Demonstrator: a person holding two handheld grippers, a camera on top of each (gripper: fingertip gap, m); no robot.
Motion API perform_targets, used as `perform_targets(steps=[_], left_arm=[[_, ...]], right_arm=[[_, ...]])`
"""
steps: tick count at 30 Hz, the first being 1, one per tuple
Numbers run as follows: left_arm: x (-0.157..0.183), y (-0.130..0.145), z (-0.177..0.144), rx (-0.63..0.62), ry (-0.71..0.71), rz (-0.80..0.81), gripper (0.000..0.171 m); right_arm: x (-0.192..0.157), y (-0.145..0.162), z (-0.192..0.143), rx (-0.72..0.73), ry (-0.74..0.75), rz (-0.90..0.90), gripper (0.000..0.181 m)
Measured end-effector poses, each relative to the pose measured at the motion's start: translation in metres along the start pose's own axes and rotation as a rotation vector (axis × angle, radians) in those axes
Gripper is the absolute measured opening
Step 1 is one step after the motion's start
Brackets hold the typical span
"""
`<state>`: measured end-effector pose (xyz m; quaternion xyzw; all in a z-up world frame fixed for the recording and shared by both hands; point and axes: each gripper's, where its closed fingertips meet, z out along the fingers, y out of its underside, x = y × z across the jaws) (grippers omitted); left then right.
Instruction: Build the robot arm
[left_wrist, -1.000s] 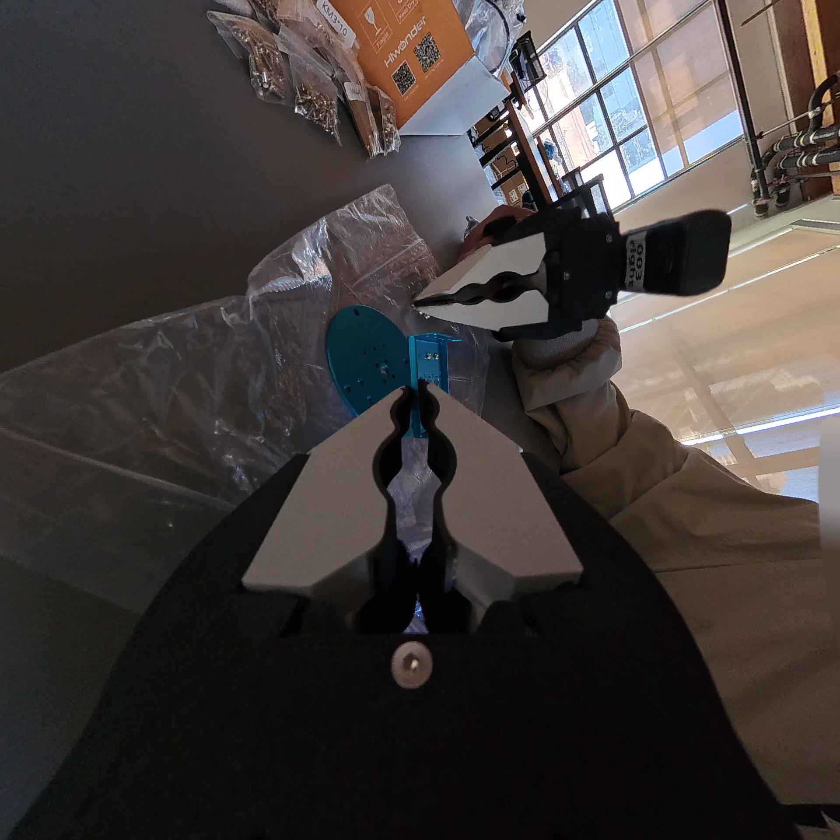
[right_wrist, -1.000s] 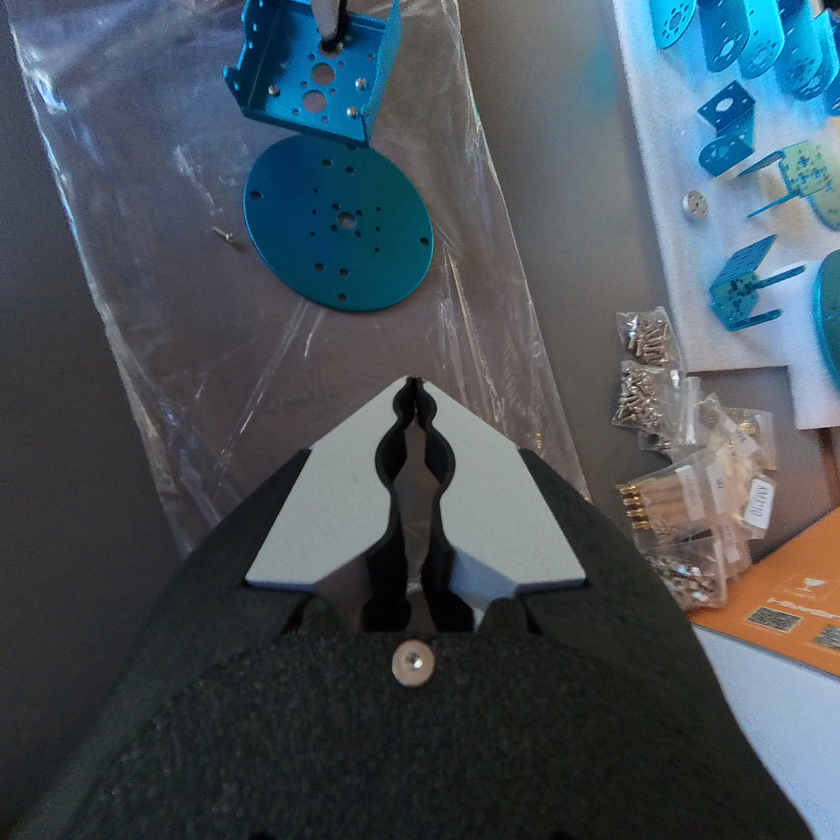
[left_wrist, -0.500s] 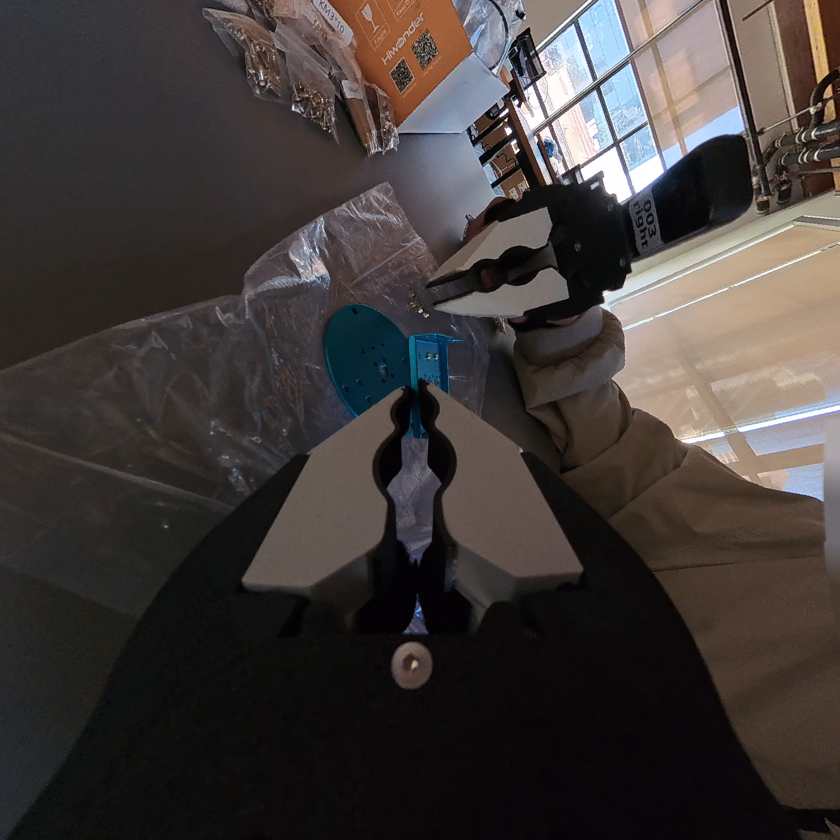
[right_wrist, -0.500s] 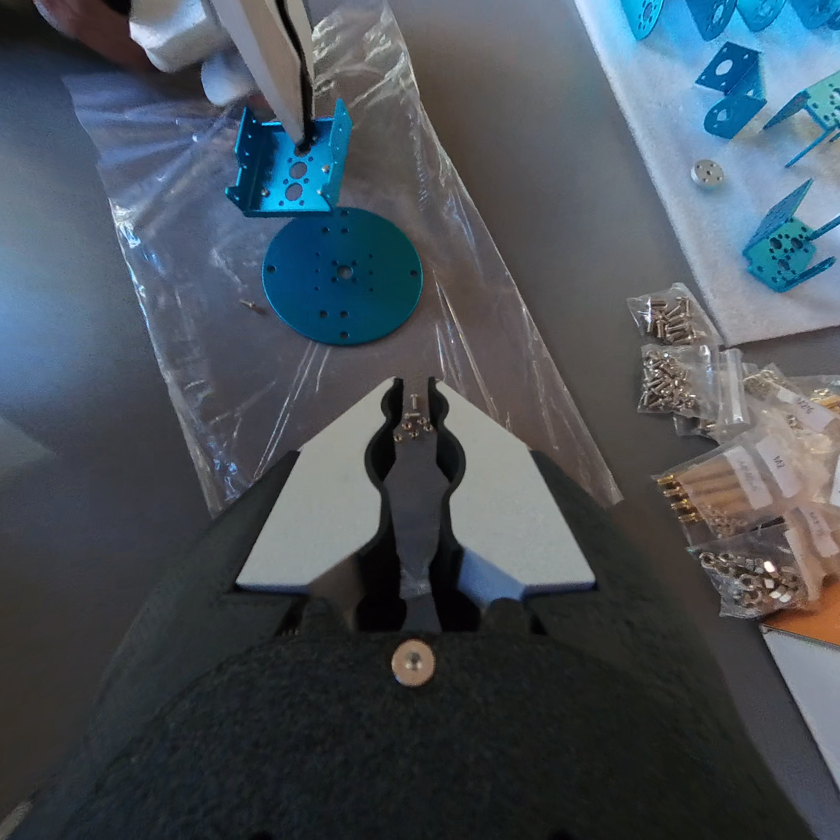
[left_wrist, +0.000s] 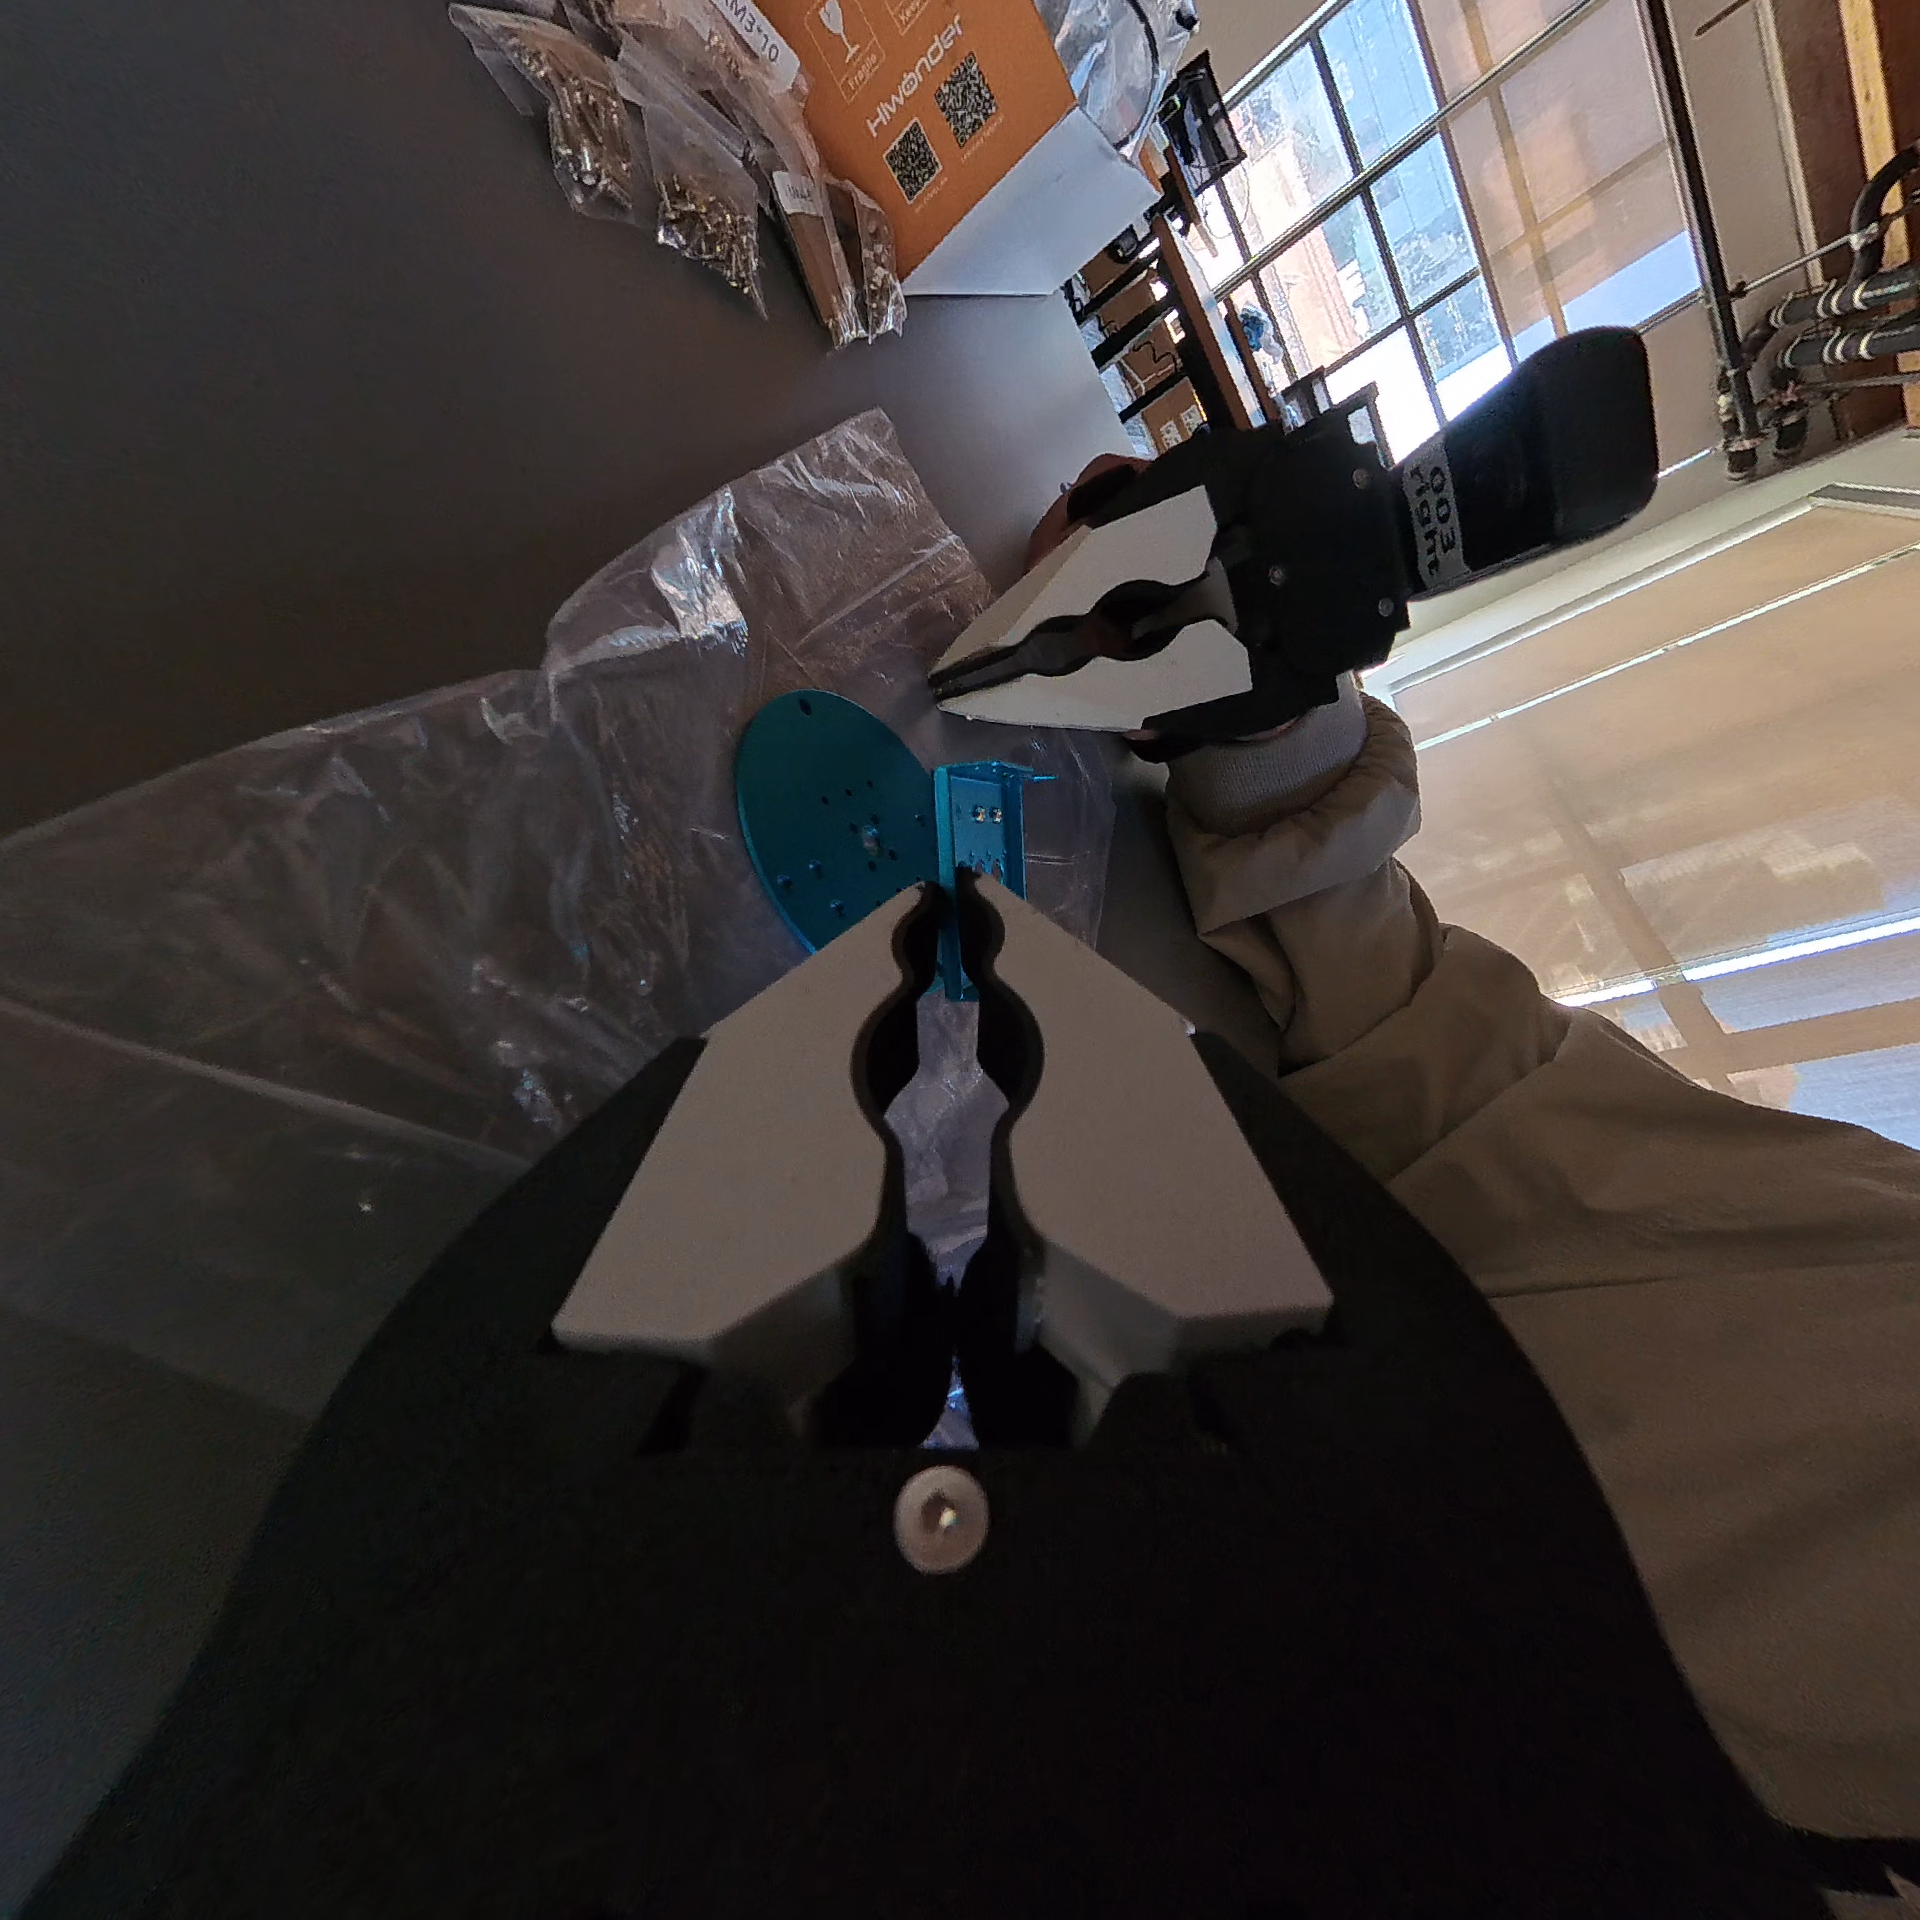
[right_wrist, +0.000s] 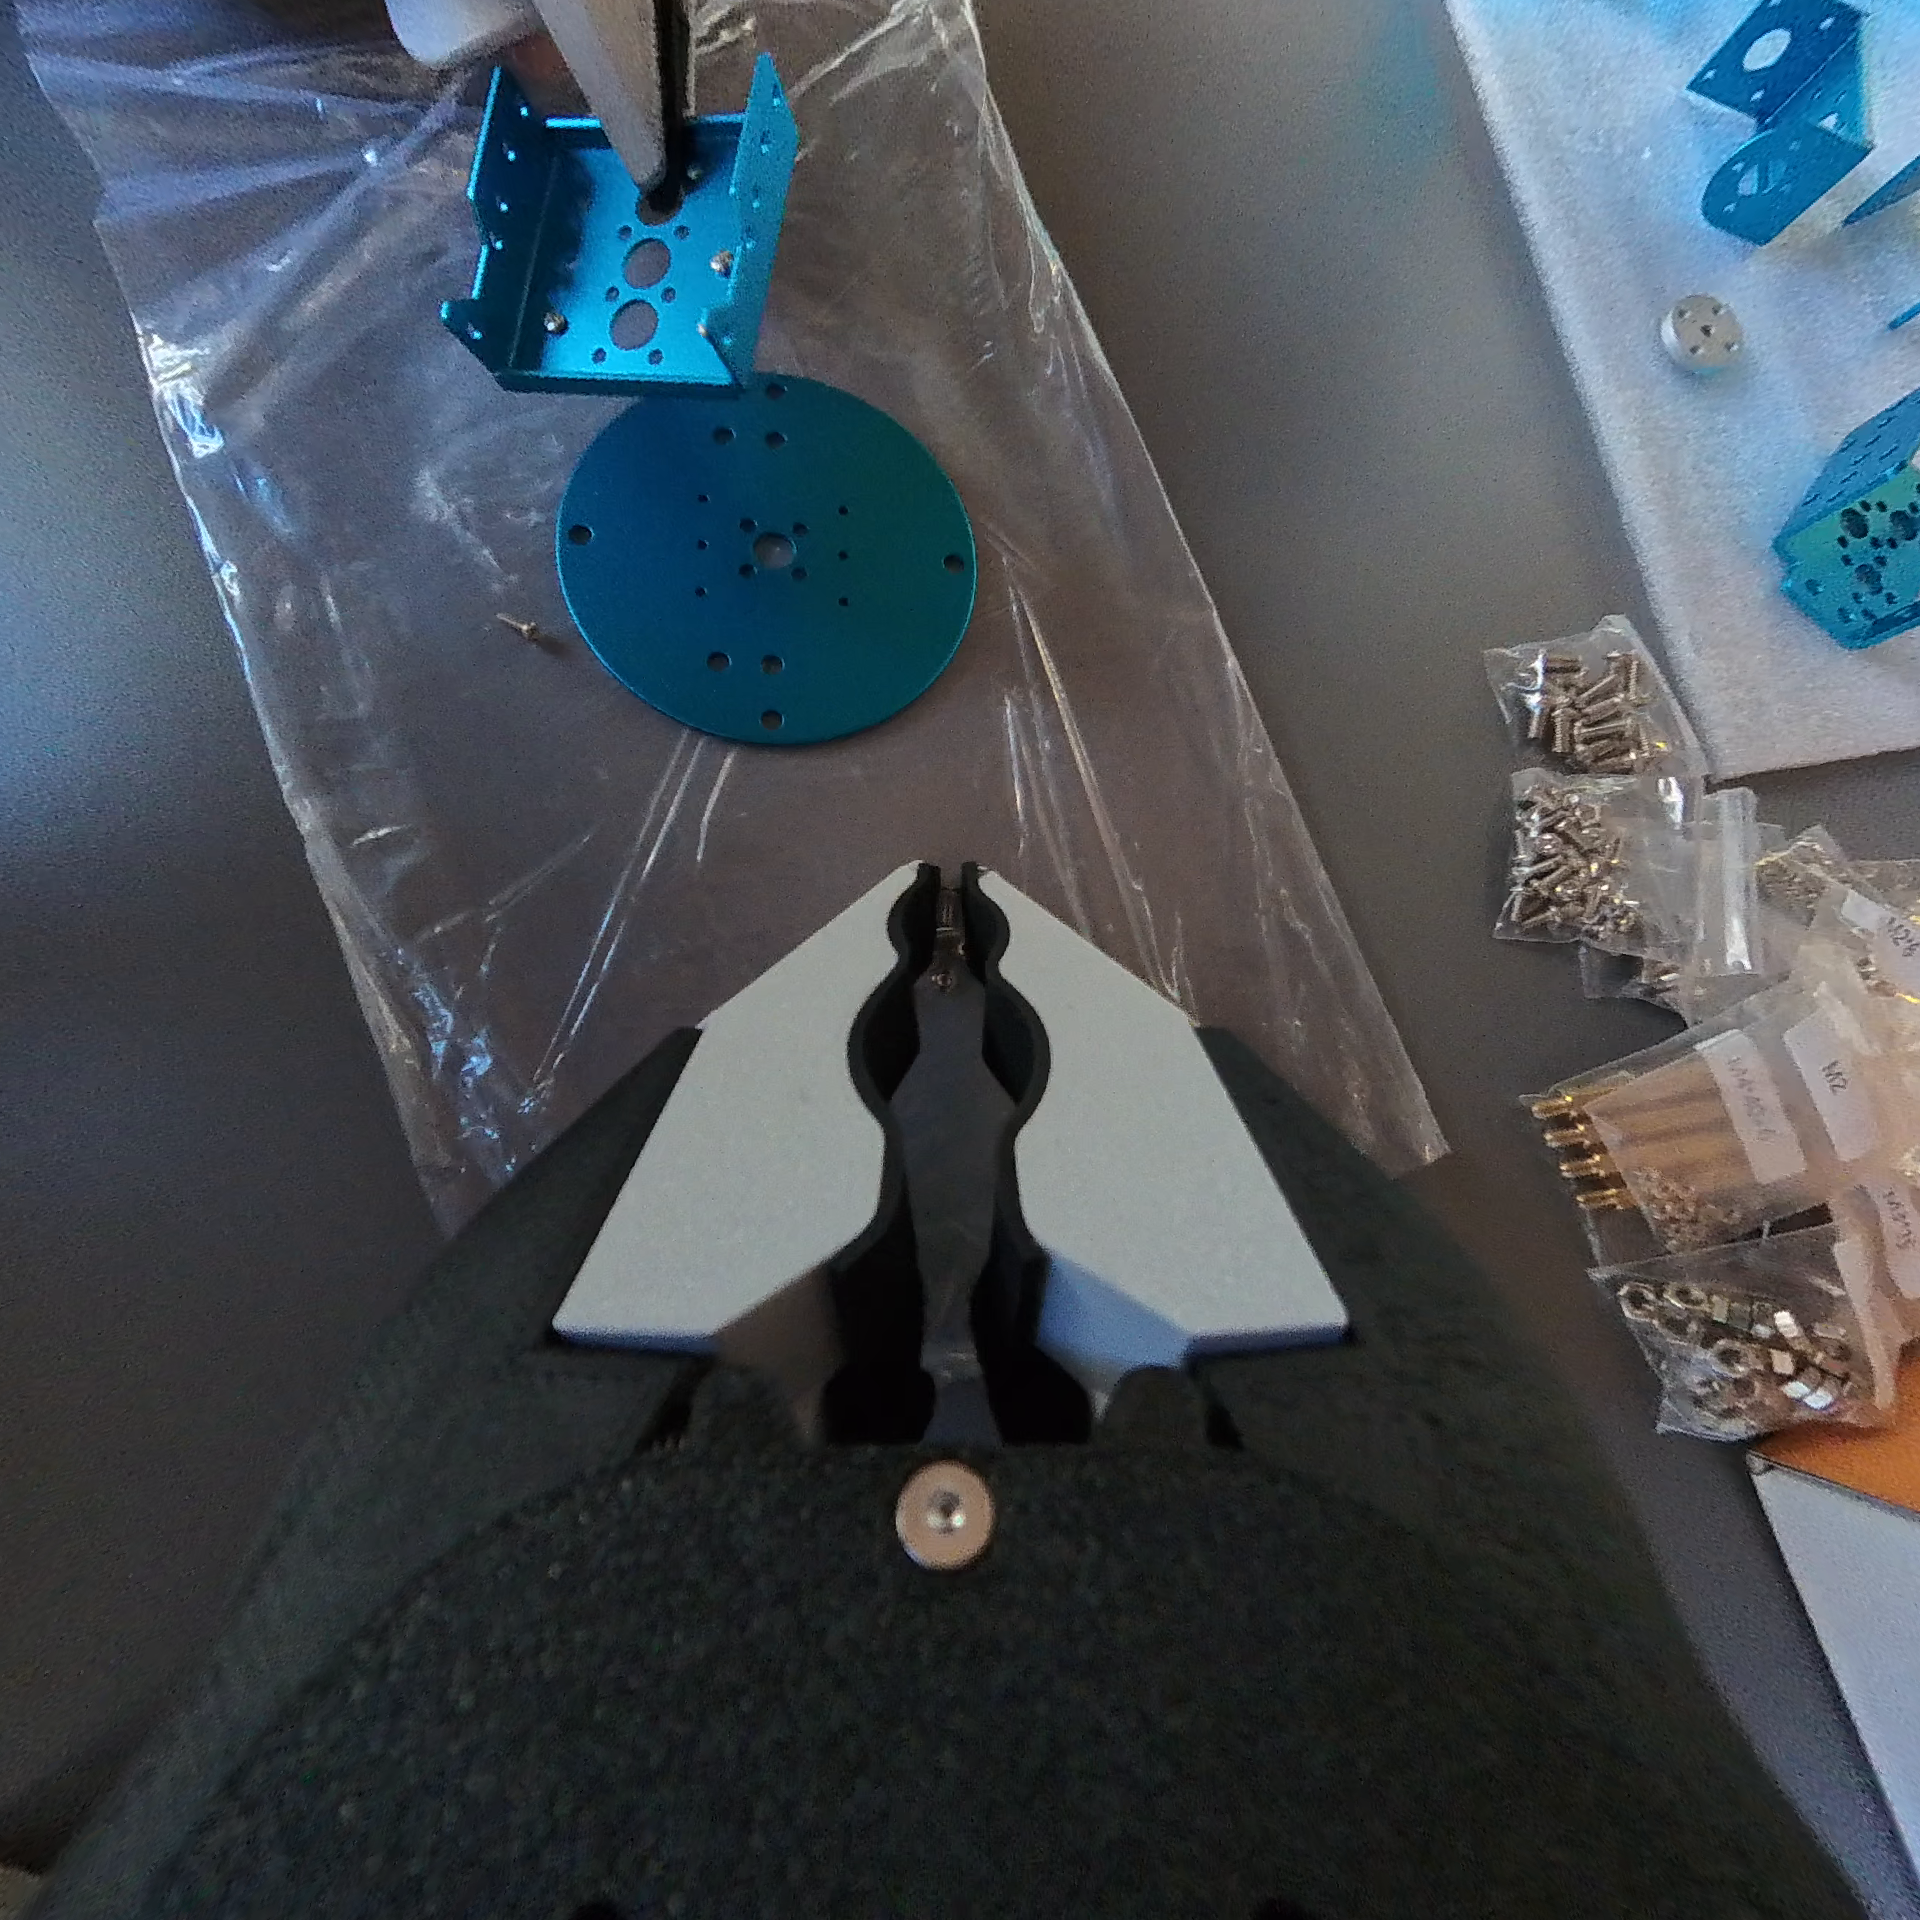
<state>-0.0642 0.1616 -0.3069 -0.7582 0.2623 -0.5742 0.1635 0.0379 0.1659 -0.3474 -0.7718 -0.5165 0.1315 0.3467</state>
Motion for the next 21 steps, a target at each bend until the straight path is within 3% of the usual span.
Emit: perform_targets(steps=[5,10,14,21], left_arm=[[0.000,0.000,0.000,-0.001,-0.003,0.001,0.001],[-0.002,0.000,-0.001,0.004,-0.014,-0.006,0.001],[-0.002,0.000,0.000,0.001,-0.016,0.001,0.001],[0.000,0.003,0.002,-0.013,-0.008,0.009,0.002]], right_arm=[[-0.002,-0.003,0.000,0.018,-0.037,0.044,0.001],[-0.012,-0.061,-0.024,0.331,-0.241,0.292,0.000],[-0.028,-0.087,-0.027,0.428,-0.350,0.359,0.000],[-0.035,-0.119,0.004,0.449,-0.195,0.325,0.000]])
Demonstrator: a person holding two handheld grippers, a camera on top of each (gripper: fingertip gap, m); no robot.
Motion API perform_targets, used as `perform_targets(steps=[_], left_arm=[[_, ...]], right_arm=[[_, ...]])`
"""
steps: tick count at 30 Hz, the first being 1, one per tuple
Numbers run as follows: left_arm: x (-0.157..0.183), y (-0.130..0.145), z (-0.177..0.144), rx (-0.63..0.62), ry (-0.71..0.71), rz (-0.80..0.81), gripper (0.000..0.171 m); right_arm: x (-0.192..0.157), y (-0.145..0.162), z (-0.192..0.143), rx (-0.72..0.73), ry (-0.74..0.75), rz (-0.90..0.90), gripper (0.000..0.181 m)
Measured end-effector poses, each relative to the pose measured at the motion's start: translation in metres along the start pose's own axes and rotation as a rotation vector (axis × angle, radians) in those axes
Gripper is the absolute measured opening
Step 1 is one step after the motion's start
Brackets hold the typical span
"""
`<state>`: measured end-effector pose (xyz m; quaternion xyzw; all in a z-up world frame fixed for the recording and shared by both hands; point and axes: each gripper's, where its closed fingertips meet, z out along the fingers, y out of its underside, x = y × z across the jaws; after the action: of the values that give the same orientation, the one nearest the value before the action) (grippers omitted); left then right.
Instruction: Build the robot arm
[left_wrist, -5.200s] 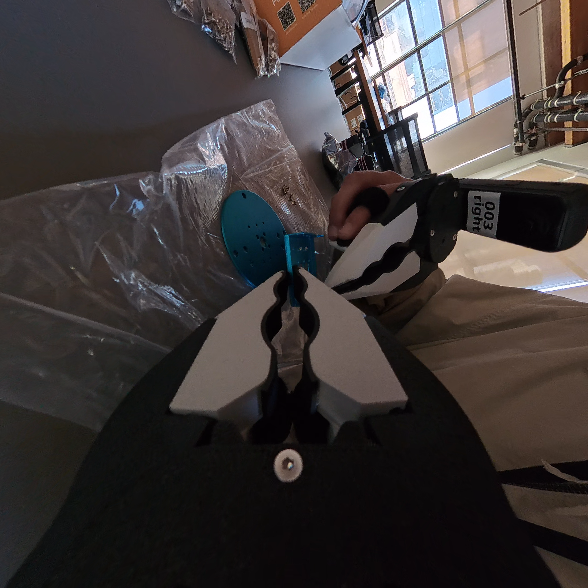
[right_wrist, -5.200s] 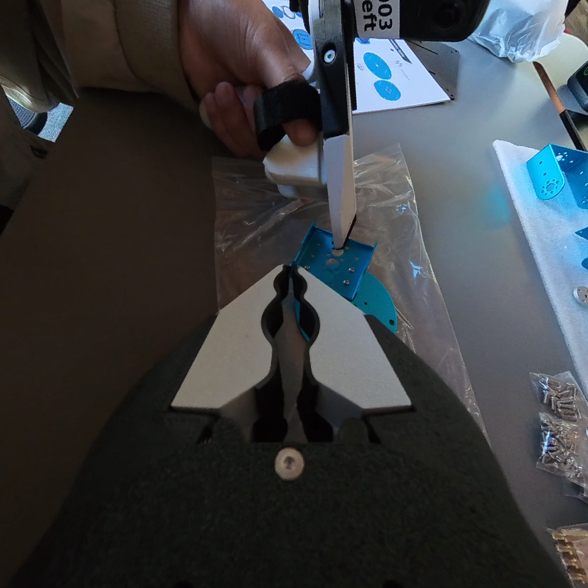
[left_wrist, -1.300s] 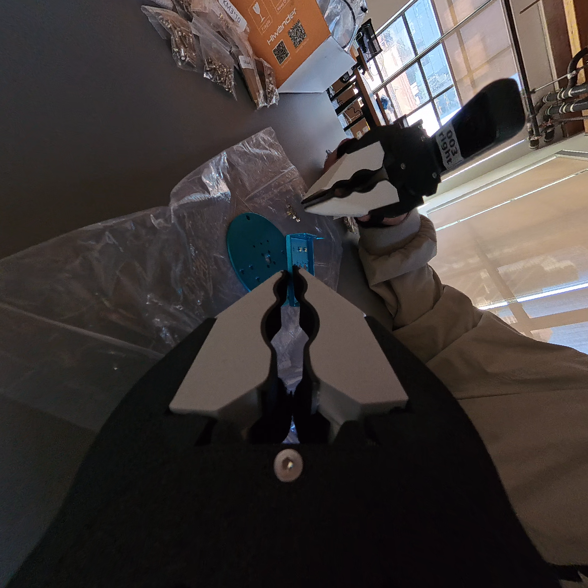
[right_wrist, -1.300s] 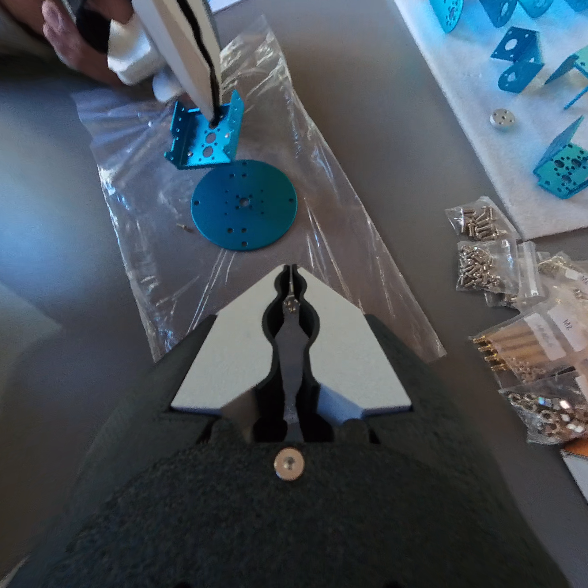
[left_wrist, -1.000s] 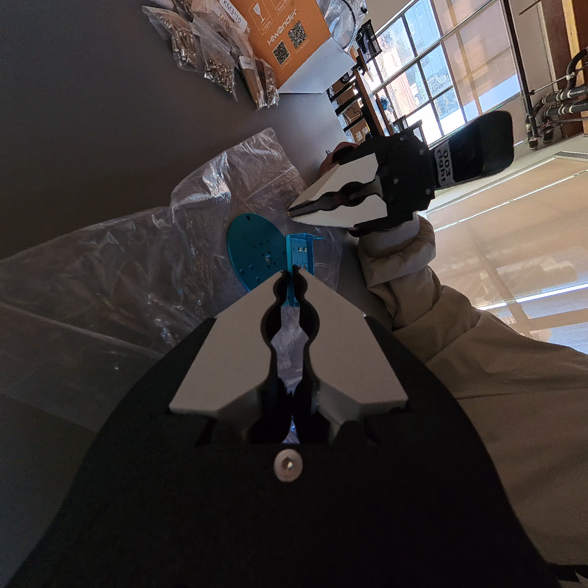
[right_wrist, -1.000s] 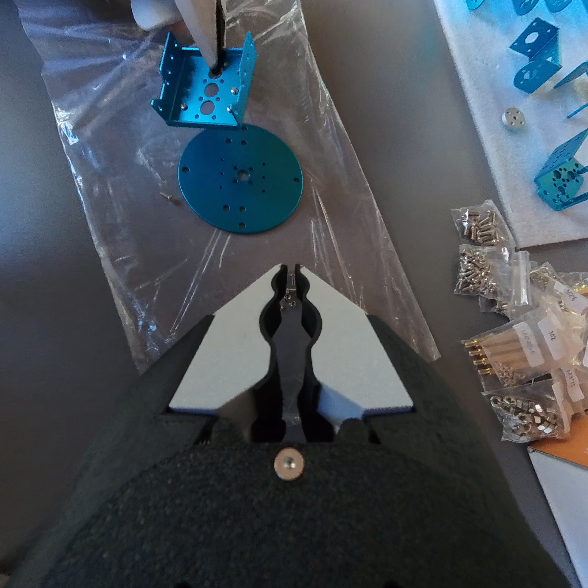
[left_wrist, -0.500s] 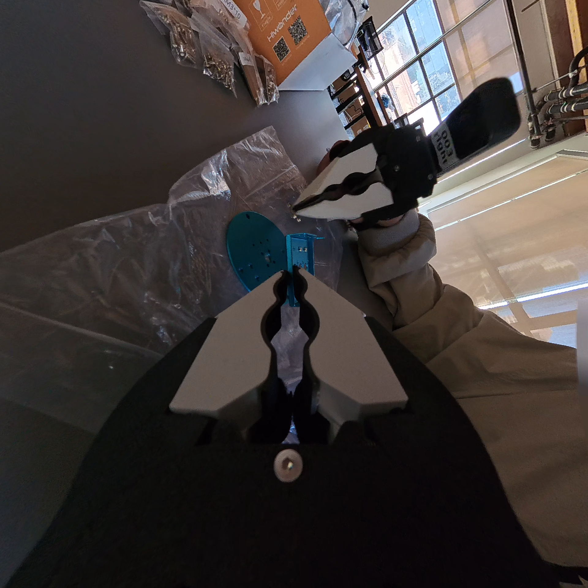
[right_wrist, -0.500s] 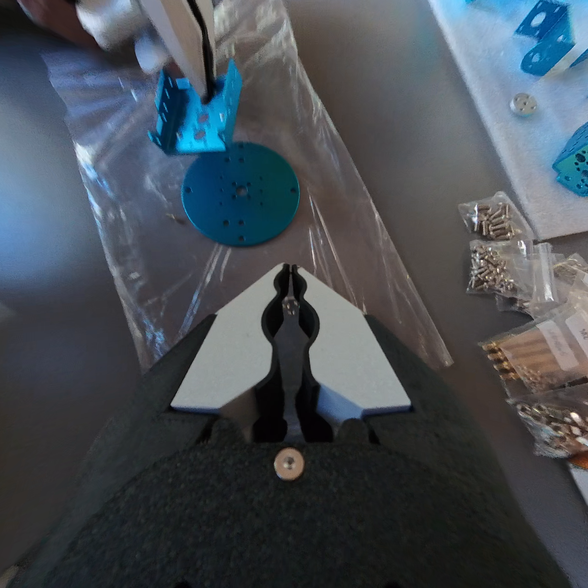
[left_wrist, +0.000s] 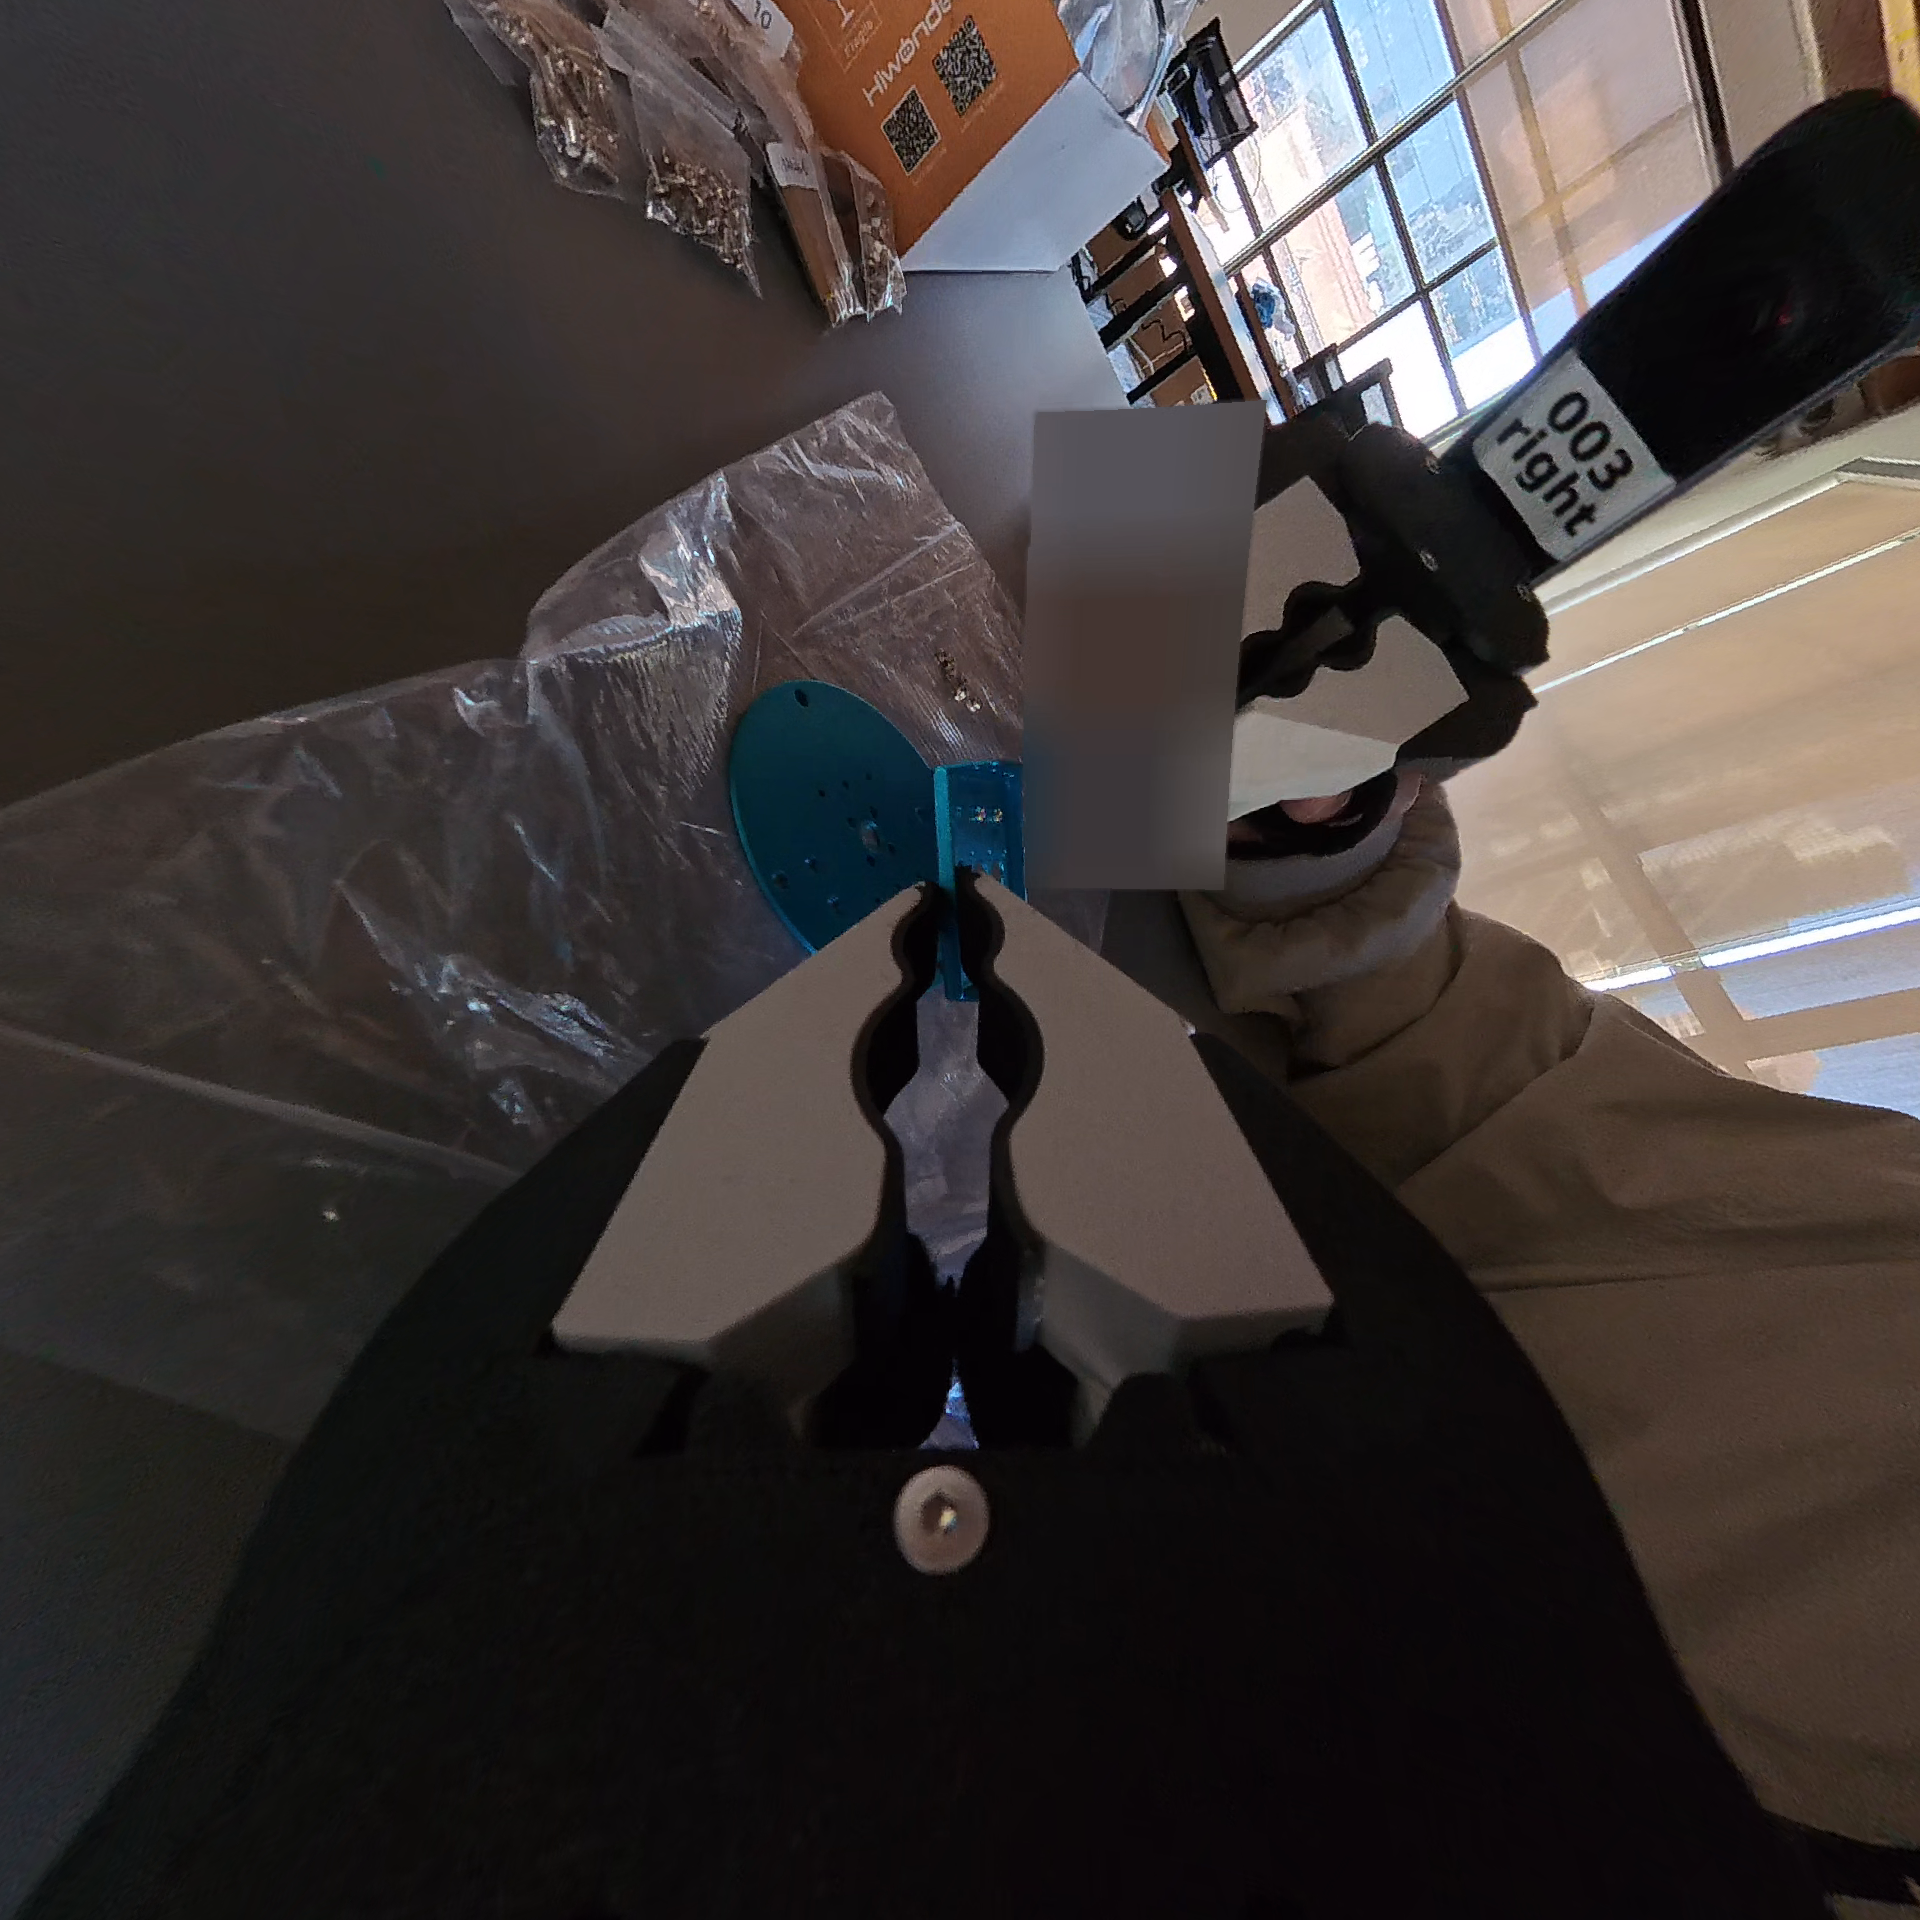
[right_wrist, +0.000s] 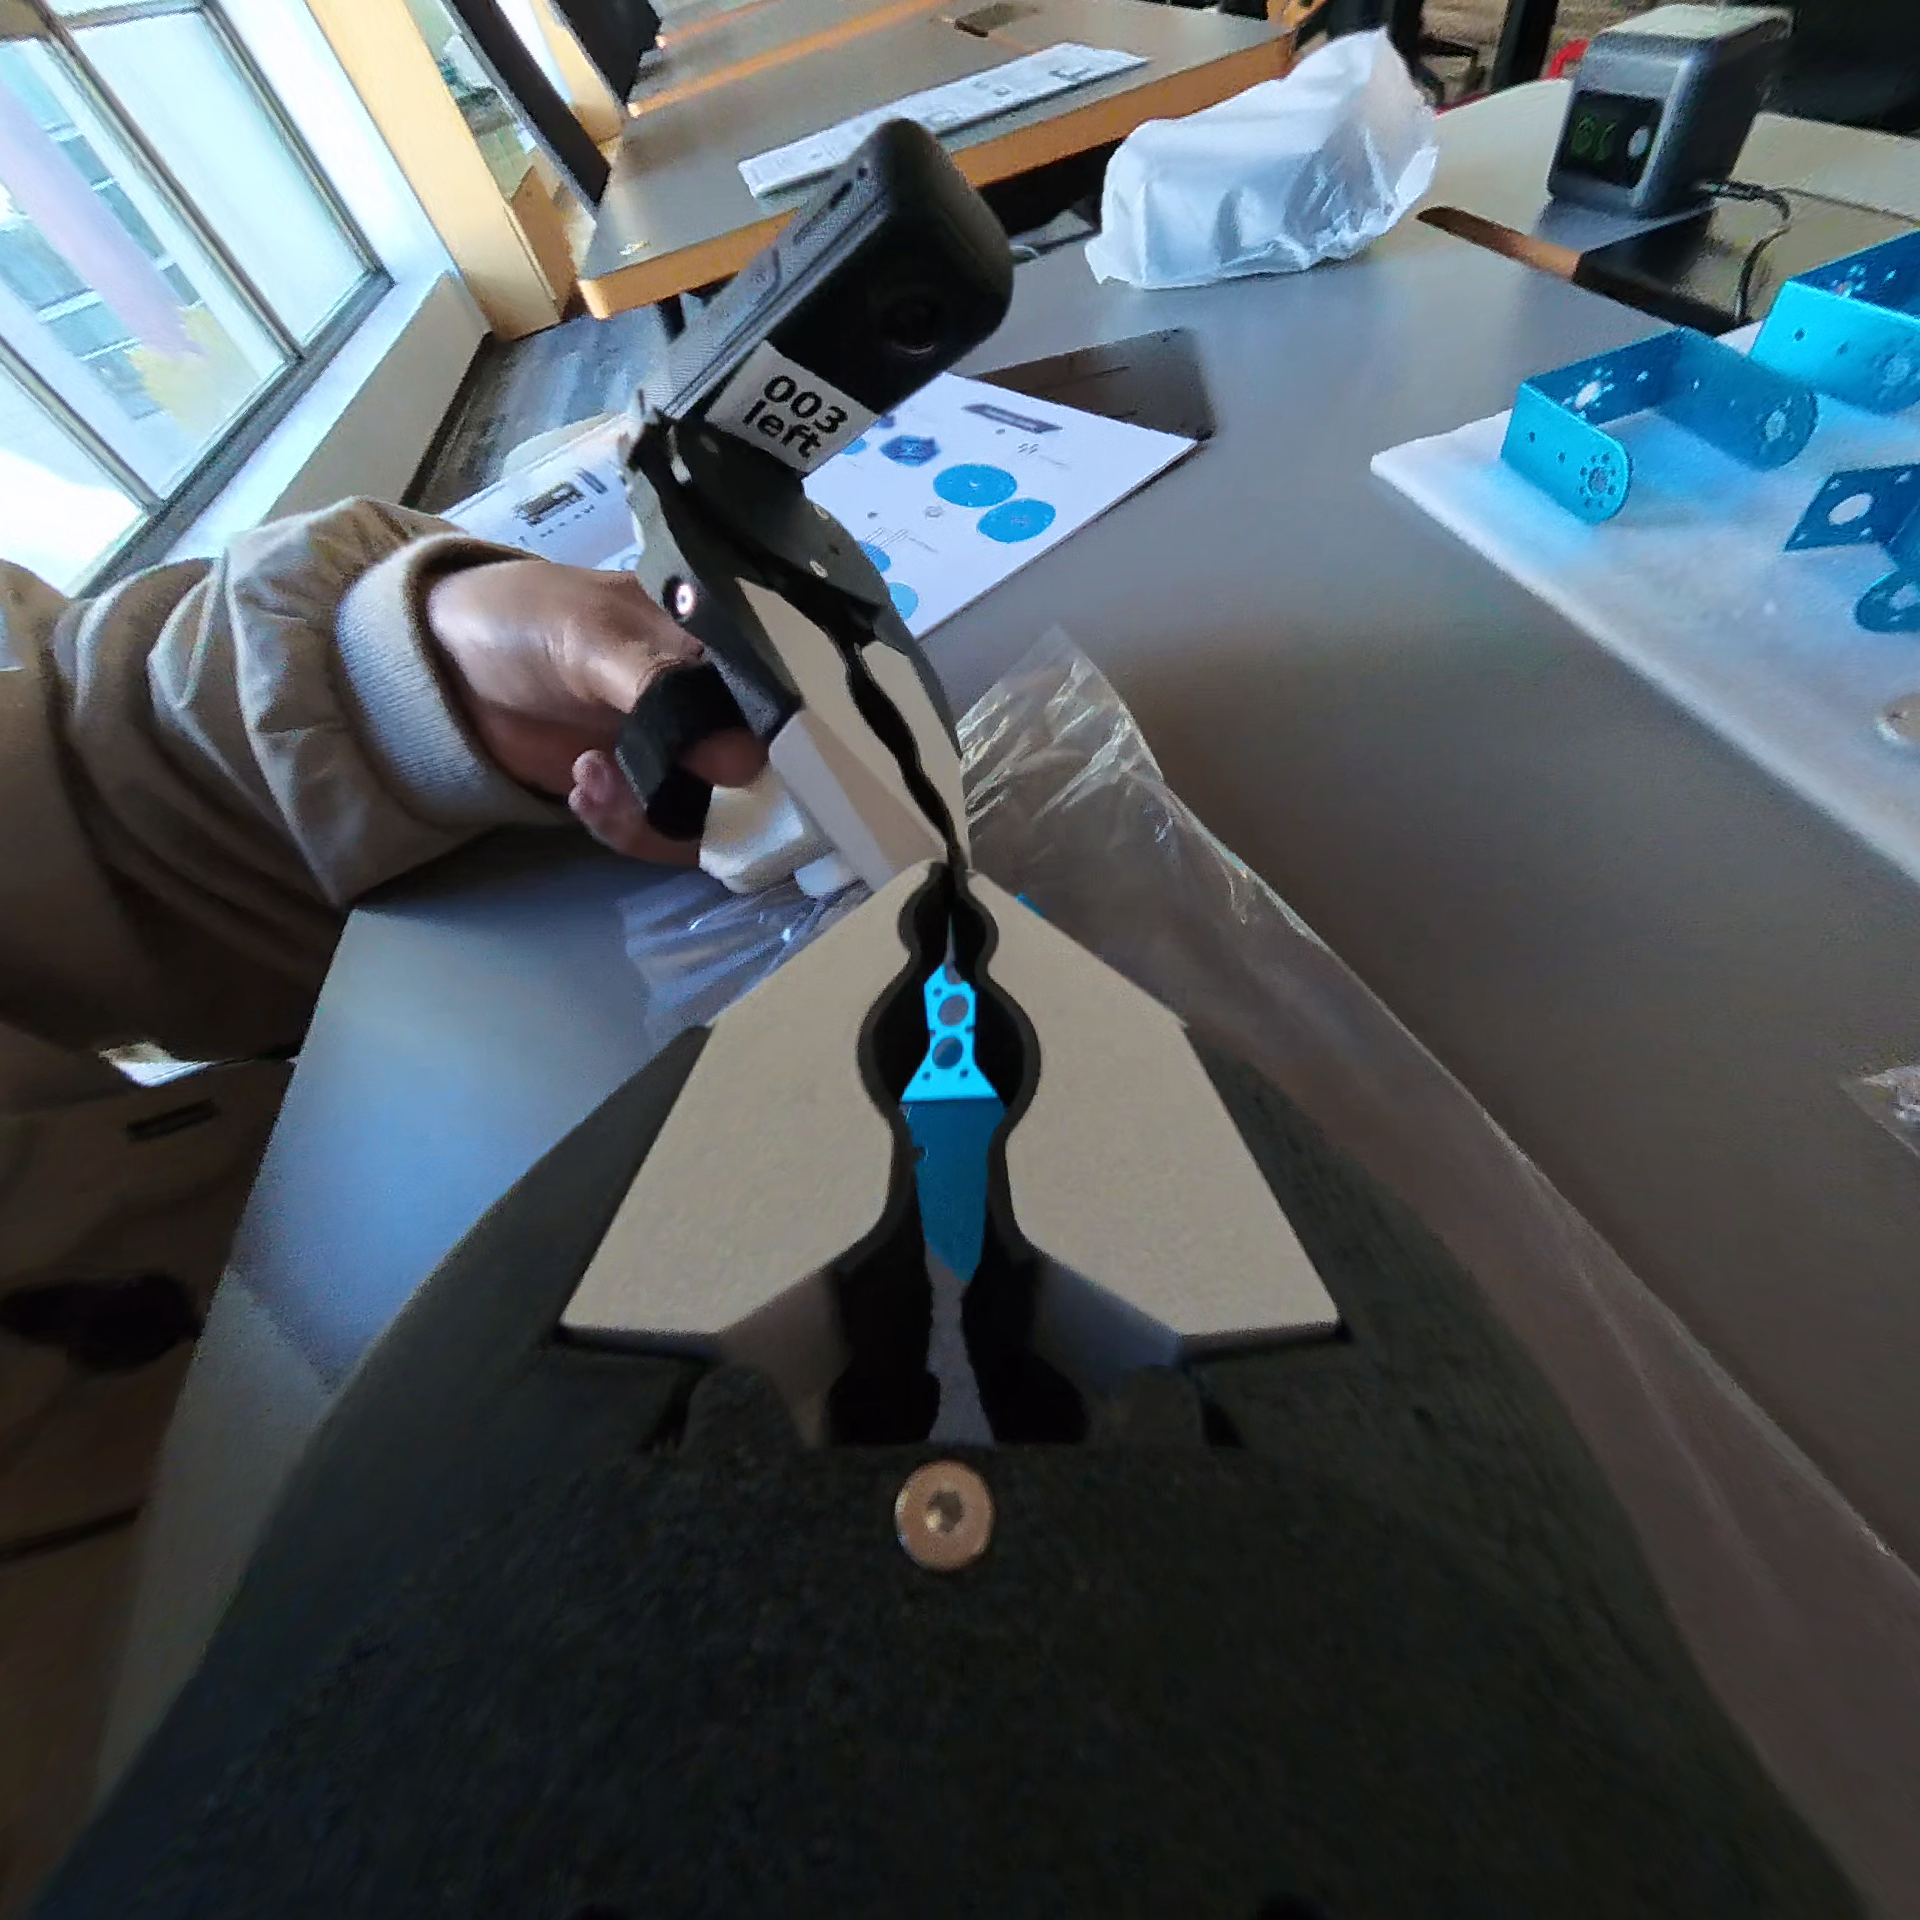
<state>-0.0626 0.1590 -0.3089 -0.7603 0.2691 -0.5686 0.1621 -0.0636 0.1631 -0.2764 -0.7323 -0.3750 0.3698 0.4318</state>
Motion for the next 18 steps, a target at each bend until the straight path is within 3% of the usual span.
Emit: perform_targets(steps=[6,13,18], left_arm=[[0.000,-0.002,-0.001,0.009,0.006,-0.007,0.001],[0.000,-0.001,-0.001,0.008,0.007,-0.013,0.001],[0.000,-0.001,-0.001,0.006,0.002,-0.012,0.001]], right_arm=[[0.006,0.009,0.015,-0.065,0.111,-0.129,0.000],[-0.001,0.015,0.020,-0.090,0.142,-0.277,0.000],[0.001,0.017,0.020,-0.095,0.137,-0.272,0.000]])
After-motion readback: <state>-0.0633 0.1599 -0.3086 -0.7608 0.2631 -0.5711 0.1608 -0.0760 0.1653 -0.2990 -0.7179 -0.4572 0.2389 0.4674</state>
